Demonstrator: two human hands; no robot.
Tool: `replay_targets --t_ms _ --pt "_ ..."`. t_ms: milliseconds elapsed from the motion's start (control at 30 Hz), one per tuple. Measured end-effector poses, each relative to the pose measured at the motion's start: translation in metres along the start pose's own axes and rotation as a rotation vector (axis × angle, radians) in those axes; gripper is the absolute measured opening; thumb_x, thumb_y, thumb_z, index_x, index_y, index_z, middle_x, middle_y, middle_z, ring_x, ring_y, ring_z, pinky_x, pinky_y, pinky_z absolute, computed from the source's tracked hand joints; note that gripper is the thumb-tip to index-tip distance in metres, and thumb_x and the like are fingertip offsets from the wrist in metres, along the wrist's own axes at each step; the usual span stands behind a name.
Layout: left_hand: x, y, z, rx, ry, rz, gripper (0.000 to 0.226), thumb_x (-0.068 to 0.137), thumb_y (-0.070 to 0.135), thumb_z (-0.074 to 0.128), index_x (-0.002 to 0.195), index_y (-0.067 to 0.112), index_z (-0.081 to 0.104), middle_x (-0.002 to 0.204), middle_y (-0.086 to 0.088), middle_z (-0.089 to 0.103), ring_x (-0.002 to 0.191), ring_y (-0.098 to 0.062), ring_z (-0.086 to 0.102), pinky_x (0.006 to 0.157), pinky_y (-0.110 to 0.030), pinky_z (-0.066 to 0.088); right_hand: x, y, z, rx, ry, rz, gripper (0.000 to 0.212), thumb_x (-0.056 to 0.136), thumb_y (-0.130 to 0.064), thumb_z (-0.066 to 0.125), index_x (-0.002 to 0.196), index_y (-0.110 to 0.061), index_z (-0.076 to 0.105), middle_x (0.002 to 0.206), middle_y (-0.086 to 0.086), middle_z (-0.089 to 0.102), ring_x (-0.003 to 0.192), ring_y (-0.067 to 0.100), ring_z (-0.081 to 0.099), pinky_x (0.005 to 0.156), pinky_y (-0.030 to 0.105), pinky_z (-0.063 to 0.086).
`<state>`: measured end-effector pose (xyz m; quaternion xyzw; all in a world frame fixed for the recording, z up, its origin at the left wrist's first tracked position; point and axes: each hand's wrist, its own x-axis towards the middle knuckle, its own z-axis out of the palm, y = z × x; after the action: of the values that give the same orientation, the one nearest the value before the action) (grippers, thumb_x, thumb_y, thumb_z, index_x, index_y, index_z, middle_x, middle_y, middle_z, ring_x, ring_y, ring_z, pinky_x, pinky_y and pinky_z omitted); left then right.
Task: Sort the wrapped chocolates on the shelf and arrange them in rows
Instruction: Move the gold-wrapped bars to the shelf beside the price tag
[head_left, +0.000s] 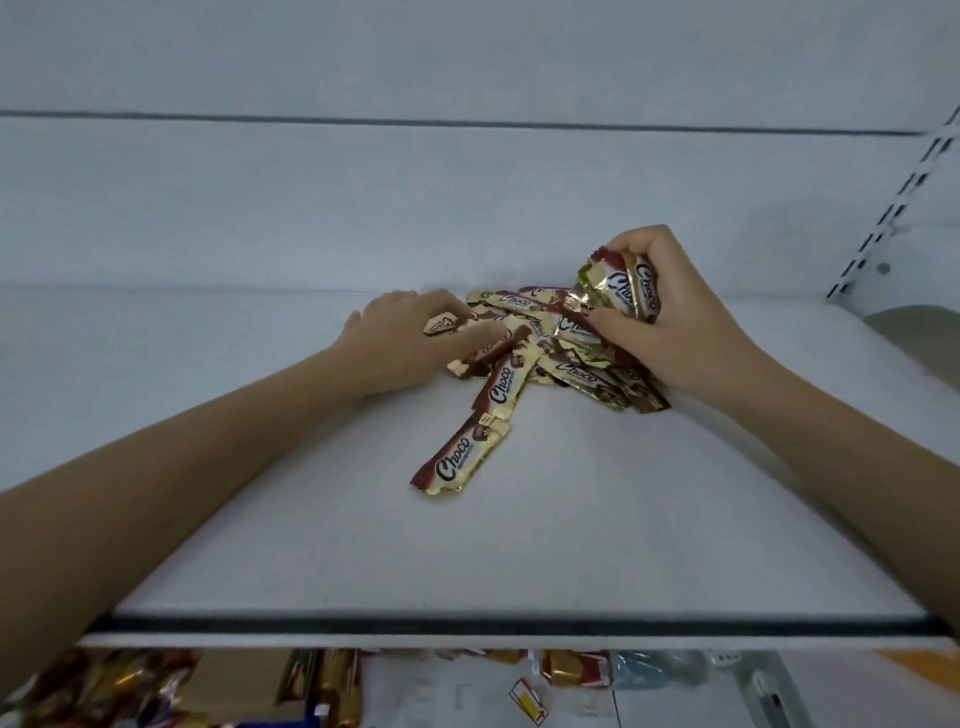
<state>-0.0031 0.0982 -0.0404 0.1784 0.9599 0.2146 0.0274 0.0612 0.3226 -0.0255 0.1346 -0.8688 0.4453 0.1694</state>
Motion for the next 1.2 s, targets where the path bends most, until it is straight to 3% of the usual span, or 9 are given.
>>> replay_targets --t_ms 133,333,467,533,600,700,933,1100,1200 --pt "-0.003 0.005 -0.004 -0.013 0.056 0.04 0.042 0.079 0.058 0.055 0.106 0.026 0.05 0.117 -0.006 0.056 0.102 -0.02 0.049 0.08 -0.03 0.036 0.001 -0.003 0.002 0.148 0.004 0.105 0.037 0.083 -0.008 0.061 0.106 -0.025 0.038 0.091 -0.006 0.055 0.078 0.005 0.057 0.072 0.023 0.051" --pt "-0.006 0.011 -0.02 -0.038 0.059 0.049 0.052 0.081 0.034 0.066 0.126 0.018 0.046 0.124 -0.004 0.05 0.11 -0.018 0.047 0.086 -0.024 0.033 -0.001 -0.003 0.004 0.005 -0.086 0.114 0.032 0.087 -0.014 0.059 0.105 -0.021 0.034 0.09 0.01 0.057 0.072 0.021 0.056 0.061 0.037 0.05" --pt "-0.01 0.01 -0.021 -0.07 0.103 0.121 0.014 0.089 0.02 0.058 0.103 0.019 0.059 0.081 0.008 0.048 0.074 -0.006 0.048 0.066 -0.018 0.037 -0.004 -0.002 0.013 -0.17 -0.03 -0.068 0.029 0.088 -0.01 0.051 0.102 -0.018 0.027 0.08 0.013 0.048 0.063 0.026 0.045 0.054 0.037 0.037" --pt "-0.013 0.012 -0.017 -0.077 0.134 0.113 0.008 0.092 0.013 0.05 0.094 0.02 0.054 0.078 0.014 0.045 0.068 -0.002 0.044 0.058 -0.011 0.034 -0.005 -0.002 0.019 -0.187 0.023 -0.105 0.028 0.089 -0.01 0.049 0.106 -0.015 0.029 0.076 0.005 0.044 0.061 0.021 0.045 0.055 0.037 0.036" --pt "-0.016 0.014 -0.014 -0.13 0.165 0.07 0.012 0.095 0.01 0.041 0.099 0.02 0.048 0.088 0.012 0.051 0.076 -0.003 0.05 0.061 -0.009 0.039 -0.005 -0.001 0.023 -0.187 0.076 -0.108 0.028 0.089 -0.012 0.048 0.112 -0.009 0.032 0.07 -0.003 0.04 0.057 0.015 0.041 0.052 0.033 0.032" --pt "-0.018 0.013 -0.013 -0.32 0.221 -0.022 0.02 0.095 0.004 0.033 0.104 0.018 0.044 0.104 0.0 0.056 0.087 -0.014 0.058 0.074 -0.028 0.048 -0.005 0.0 0.025 -0.143 0.139 -0.126 0.027 0.091 -0.015 0.044 0.114 -0.006 0.033 0.064 -0.007 0.038 0.052 0.01 0.038 0.048 0.027 0.027" --pt "-0.026 0.02 -0.023 -0.59 0.542 -0.188 0.032 0.087 0.002 0.03 0.068 0.018 0.051 0.068 0.0 0.047 0.055 -0.013 0.04 0.049 -0.025 0.032 -0.01 -0.008 0.028 -0.059 0.125 -0.068 0.032 0.096 -0.031 0.042 0.116 -0.008 0.033 0.065 -0.006 0.042 0.061 0.014 0.047 0.054 0.029 0.035" --pt "-0.059 0.03 -0.033 -0.588 0.65 -0.172 0.004 0.083 0.023 0.052 0.079 0.022 0.052 0.07 0.004 0.05 0.061 -0.011 0.049 0.055 -0.025 0.038 -0.022 -0.012 0.024 -0.098 0.074 -0.127 0.037 0.095 -0.035 0.043 0.118 -0.007 0.034 0.072 -0.006 0.048 0.072 0.02 0.052 0.06 0.031 0.036" --pt "-0.097 0.038 -0.039 -0.502 0.761 -0.088 0.015 0.077 0.017 0.063 0.087 0.02 0.052 0.067 0.007 0.049 0.057 -0.005 0.046 0.056 -0.02 0.042 -0.029 -0.026 0.018 -0.097 0.108 -0.203 0.037 0.095 -0.032 0.045 0.116 -0.004 0.036 0.073 -0.006 0.048 0.062 0.011 0.049 0.055 0.017 0.035"
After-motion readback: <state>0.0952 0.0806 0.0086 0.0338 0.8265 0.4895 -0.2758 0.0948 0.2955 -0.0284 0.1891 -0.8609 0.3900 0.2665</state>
